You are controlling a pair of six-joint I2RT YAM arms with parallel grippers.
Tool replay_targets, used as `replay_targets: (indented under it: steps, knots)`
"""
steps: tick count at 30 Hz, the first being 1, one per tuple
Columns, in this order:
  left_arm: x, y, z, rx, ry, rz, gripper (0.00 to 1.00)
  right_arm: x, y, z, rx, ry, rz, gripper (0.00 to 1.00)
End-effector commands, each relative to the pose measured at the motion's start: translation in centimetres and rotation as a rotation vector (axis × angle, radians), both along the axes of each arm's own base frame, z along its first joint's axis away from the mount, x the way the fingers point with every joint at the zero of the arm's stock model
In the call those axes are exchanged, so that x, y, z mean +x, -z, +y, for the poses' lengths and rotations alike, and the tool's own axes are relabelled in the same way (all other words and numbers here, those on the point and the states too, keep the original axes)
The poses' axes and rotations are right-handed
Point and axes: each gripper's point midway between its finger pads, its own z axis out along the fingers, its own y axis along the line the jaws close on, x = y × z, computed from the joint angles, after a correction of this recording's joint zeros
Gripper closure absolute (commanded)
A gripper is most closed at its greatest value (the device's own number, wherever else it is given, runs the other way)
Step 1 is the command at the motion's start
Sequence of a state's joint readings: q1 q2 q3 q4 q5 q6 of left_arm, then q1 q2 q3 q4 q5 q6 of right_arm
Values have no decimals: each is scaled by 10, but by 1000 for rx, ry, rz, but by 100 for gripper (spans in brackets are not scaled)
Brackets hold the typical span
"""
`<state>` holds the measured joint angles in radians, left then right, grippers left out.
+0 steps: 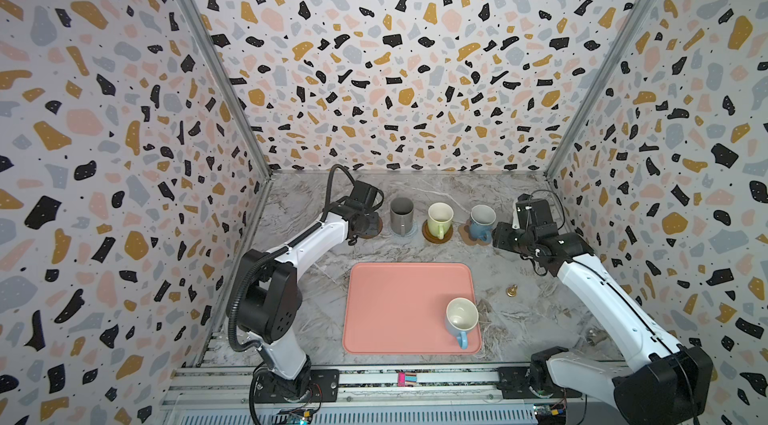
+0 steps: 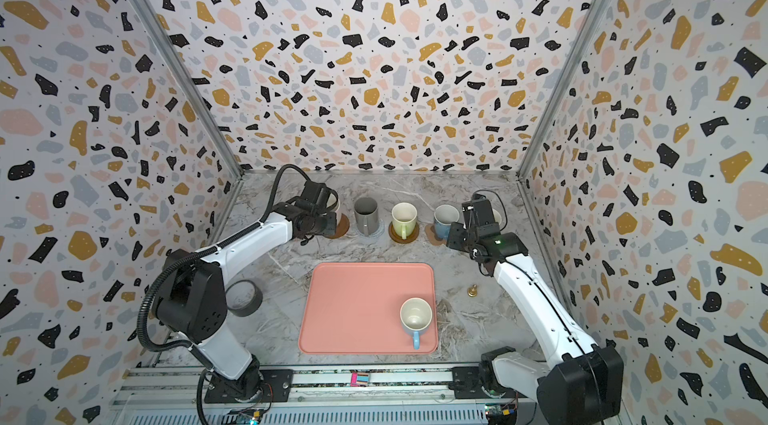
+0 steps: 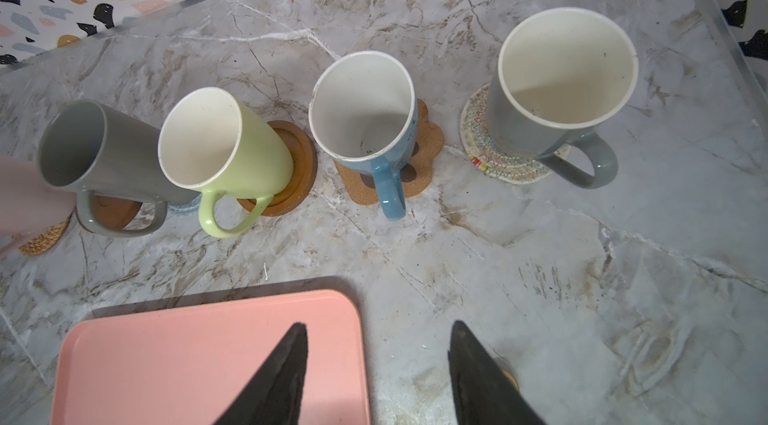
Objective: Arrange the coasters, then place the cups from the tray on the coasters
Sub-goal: 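Lower the cream mug onto the wooden coaster beside the grey mug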
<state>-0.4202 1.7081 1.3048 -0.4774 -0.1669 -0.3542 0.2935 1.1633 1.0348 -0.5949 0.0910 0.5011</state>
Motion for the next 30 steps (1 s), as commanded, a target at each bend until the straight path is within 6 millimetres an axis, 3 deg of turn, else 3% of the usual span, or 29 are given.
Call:
replay_targets:
  steps: [1,16,30]
  knots:
    - [28,-31,-11,-68,22,-135,90,-3,-12,-5,2,20,-19,43]
    - [37,-6,-6,-89,22,-118,90,-5,-11,-5,8,22,-22,43]
    - [33,17,-1,-68,26,-65,90,-7,-9,-6,2,23,-15,43]
